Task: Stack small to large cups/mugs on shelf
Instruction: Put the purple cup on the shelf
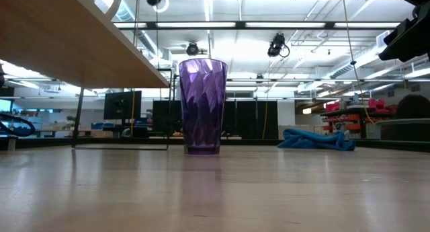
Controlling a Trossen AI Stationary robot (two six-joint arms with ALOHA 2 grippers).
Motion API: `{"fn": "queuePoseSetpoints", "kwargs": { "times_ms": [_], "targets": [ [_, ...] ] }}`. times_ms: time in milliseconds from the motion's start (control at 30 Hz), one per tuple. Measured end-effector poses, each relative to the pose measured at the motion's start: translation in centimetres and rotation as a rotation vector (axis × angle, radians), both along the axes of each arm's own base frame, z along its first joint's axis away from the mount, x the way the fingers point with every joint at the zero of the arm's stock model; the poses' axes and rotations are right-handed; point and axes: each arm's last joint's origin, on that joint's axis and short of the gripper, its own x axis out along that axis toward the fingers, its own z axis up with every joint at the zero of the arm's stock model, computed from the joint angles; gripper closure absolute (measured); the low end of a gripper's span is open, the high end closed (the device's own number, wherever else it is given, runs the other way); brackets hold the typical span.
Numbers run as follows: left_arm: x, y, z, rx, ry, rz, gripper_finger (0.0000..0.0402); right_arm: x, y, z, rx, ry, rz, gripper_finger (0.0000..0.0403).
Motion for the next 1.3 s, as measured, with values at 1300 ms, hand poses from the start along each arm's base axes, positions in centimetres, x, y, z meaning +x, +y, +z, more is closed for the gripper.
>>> {"fn": "queuePoseSetpoints", "kwargs": {
  "times_ms": [1300],
  "targets": [
    [11.7,-0.2,-8.5,-0.206,0.983,-0.300,0.0335,-0.1,-0.1,-0.2,-0.015,0.017,-0.004,0.0320]
  ]
}}
